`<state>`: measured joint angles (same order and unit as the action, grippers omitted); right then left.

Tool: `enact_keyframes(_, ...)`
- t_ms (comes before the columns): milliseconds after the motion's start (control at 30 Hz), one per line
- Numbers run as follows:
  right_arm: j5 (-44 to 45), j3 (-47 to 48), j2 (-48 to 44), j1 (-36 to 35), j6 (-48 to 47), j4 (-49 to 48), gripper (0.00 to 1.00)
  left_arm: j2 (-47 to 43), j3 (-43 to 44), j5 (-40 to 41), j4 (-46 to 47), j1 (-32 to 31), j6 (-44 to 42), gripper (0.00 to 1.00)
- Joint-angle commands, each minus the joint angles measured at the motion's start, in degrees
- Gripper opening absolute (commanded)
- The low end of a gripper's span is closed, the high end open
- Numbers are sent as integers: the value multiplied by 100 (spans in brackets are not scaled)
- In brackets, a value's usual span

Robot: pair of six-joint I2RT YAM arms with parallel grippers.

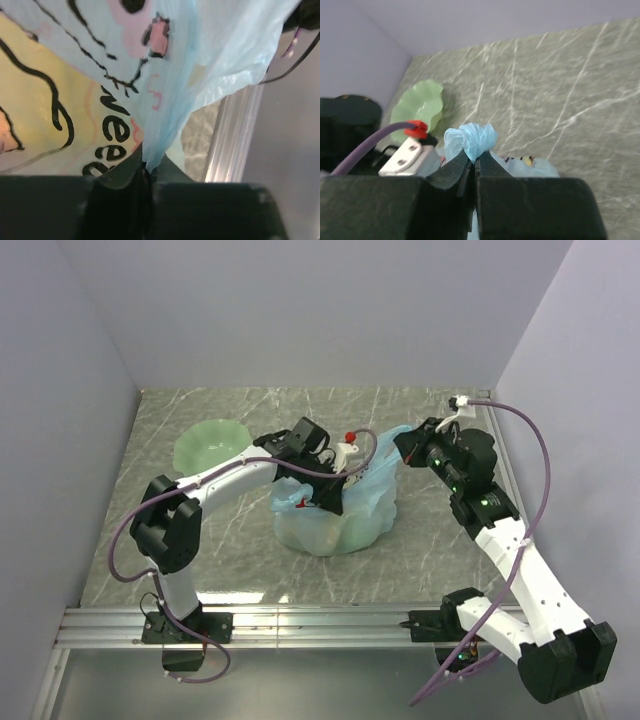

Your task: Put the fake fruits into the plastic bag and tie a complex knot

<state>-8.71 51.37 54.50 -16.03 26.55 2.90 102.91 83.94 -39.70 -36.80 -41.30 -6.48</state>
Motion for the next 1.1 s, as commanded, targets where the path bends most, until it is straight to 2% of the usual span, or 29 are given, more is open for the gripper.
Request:
enact_keyframes(0,-629,22,43,144,-193,-272,9,-79,-291,-633,165,349,-871,7)
enact_keyframes(33,-1171,-39,34,240,-194,-272,28,-26,-265,-783,68,403,-1003,5)
enact_keyframes(100,-1702,-101,-44,512,-237,-272,46,27,-203,-1117,41,491,-1275,2)
enact_keyframes(133,-1974,-145,-88,626,-246,-281,69,18,-185,-1179,41,509,-1329,1)
enact_keyframes(200,-2756,-181,-255,916,-421,-281,78,-8,-89,-1329,-20,517,-1504,0)
enact_keyframes(267,-3406,-111,-378,1101,-623,-115,81,44,69,-1408,-152,526,-1697,0)
enact_keyframes(367,-3900,-171,-493,1278,-1045,70,82,115,201,-1584,-494,526,-1987,0)
enact_keyframes(467,-4288,-470,-458,1261,-733,-437,80,97,140,-1654,-521,535,-2084,1)
enact_keyframes(533,-4350,-663,-370,1173,-450,-1068,79,97,105,-1733,-504,535,-2068,1)
enact_keyframes(633,-4271,-664,-142,936,-413,-1378,80,80,44,-1874,-548,526,-2191,1)
enact_keyframes(867,-4183,-743,534,541,-554,-1748,84,167,61,-2076,-741,526,-2507,1)
enact_keyframes(1067,-4148,-997,711,206,-536,-1977,89,185,131,-2208,-759,535,-2604,1)
